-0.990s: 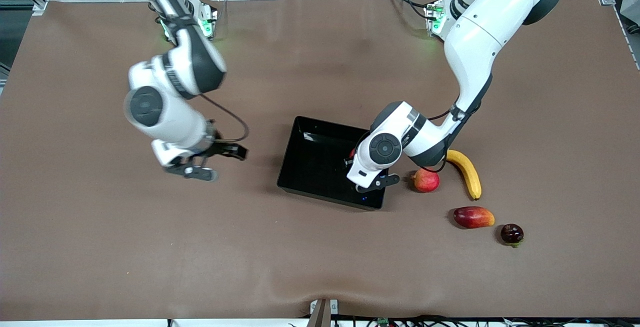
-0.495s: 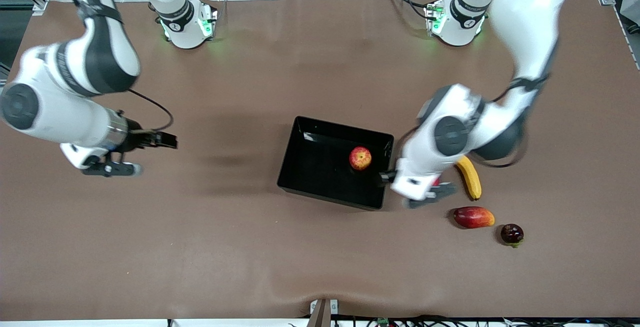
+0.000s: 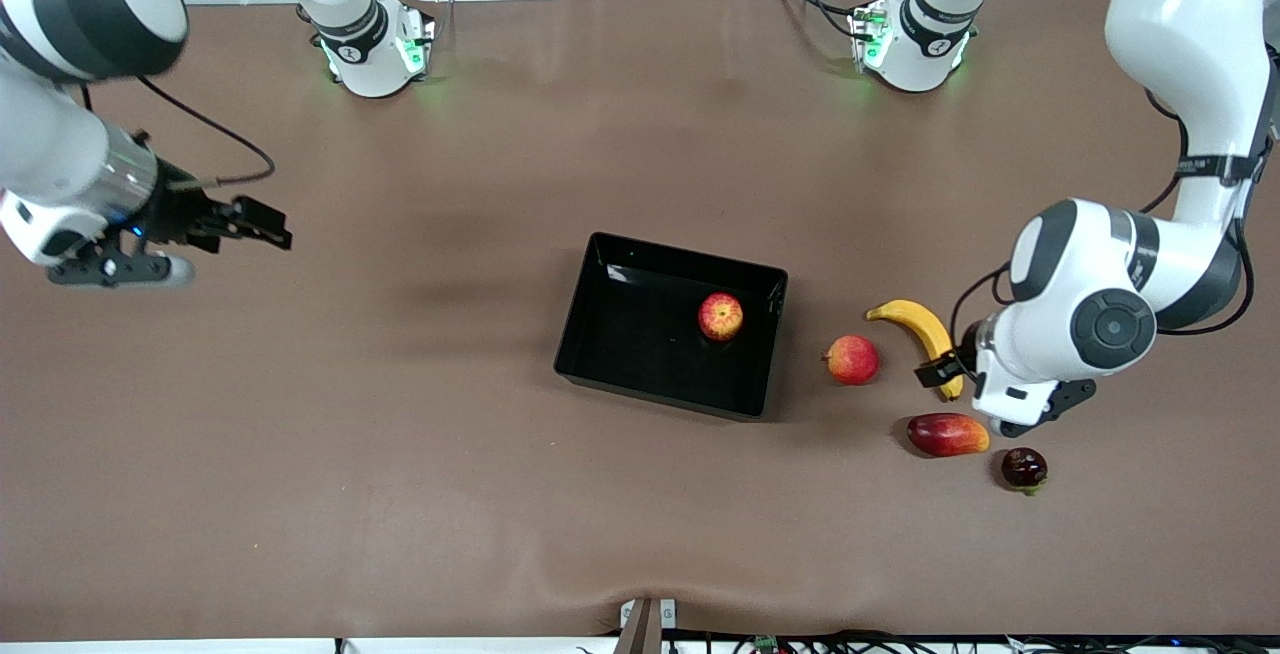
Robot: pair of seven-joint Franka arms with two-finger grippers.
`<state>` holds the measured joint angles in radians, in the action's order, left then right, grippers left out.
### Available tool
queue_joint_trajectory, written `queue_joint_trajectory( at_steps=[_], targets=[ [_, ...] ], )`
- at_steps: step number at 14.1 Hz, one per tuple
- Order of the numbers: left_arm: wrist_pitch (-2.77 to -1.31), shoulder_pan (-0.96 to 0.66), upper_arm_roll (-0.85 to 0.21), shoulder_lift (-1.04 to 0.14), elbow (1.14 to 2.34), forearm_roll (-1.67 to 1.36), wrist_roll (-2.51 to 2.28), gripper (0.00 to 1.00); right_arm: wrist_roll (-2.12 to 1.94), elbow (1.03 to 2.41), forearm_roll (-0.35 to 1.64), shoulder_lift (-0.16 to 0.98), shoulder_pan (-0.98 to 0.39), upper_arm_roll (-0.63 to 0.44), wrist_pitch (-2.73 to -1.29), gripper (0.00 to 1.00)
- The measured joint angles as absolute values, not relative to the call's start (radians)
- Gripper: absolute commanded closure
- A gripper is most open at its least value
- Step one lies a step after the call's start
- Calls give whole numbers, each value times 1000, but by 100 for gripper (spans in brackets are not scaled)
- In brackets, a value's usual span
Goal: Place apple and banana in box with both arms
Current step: 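Move the left gripper to the yellow banana and grasp it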
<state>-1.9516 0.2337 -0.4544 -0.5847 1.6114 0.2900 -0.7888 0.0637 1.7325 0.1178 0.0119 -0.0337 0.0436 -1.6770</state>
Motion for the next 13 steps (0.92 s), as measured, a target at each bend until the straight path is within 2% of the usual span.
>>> queue_joint_trajectory(
  at_steps=[4,7,8,10,13],
  targets=[
    [-2127,284,-453,-632,1759,296,-793,0,51,1634,65,-11,-31,25,-1563,0],
    [-2148,297,-453,-635,1827,339,-798,29,25,1556,26,-11,-29,24,-1485,0],
    [-2160,304,-453,-635,1844,351,-802,44,6,1541,23,-11,-26,23,-1467,0],
    [-2176,320,-454,-635,1866,357,-802,100,-19,1531,22,-11,-12,22,-1452,0],
    [-2182,324,-463,-622,1865,358,-802,100,-28,1529,22,-11,-4,18,-1444,0]
  ],
)
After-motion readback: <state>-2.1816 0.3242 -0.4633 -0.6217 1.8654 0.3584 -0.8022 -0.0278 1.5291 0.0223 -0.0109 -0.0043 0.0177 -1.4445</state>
